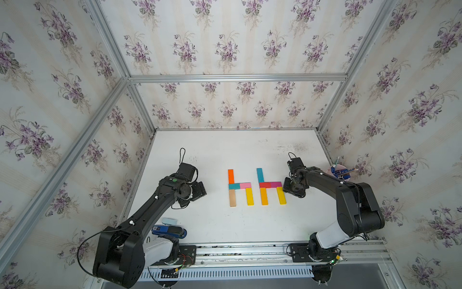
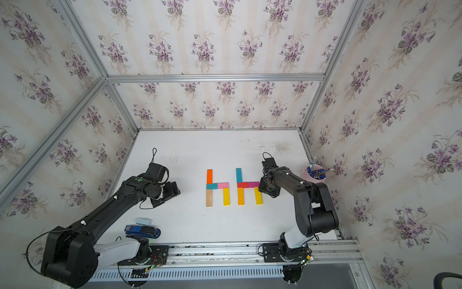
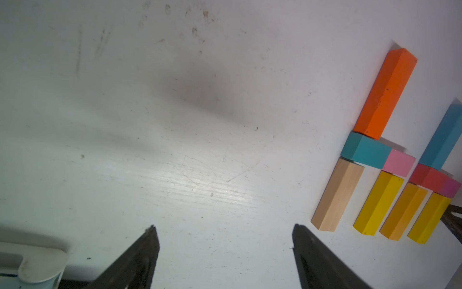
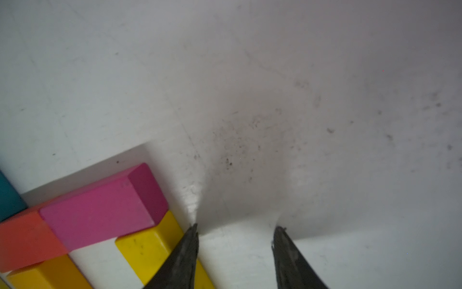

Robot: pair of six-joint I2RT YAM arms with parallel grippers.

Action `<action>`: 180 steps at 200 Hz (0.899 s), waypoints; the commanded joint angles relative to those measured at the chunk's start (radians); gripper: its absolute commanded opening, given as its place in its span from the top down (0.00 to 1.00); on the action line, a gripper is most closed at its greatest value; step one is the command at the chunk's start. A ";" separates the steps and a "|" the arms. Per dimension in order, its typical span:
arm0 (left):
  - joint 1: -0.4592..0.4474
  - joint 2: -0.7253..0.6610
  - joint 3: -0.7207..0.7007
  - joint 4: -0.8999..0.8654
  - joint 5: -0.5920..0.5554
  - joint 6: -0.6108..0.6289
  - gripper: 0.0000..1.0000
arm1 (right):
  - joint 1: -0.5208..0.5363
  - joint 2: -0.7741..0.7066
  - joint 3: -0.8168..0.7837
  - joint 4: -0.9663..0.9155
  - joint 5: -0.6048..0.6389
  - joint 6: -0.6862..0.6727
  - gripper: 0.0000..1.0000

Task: Assemble the letter h with building blocks
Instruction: Assemble the building block at the center of the board, then reset both arms

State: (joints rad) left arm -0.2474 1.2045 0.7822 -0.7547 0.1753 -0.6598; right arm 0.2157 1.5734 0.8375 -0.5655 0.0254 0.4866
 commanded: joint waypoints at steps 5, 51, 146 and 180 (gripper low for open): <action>0.000 0.001 0.002 0.003 -0.008 0.008 0.14 | -0.001 -0.011 0.011 -0.037 0.047 0.016 0.49; 0.002 -0.007 -0.006 0.009 -0.007 0.006 0.14 | 0.005 -0.083 -0.042 -0.053 0.049 0.065 0.48; 0.001 -0.079 0.382 -0.086 -0.297 0.224 0.00 | 0.047 -0.675 -0.077 0.435 -0.017 -0.068 0.00; 0.005 -0.170 0.337 0.274 -0.710 0.509 0.00 | 0.047 -0.899 -0.438 0.968 0.281 -0.179 0.00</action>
State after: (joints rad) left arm -0.2470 1.0737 1.1870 -0.7349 -0.1772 -0.4099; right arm 0.2623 0.7658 0.5678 -0.0338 0.0948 0.4282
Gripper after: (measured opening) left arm 0.998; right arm 0.998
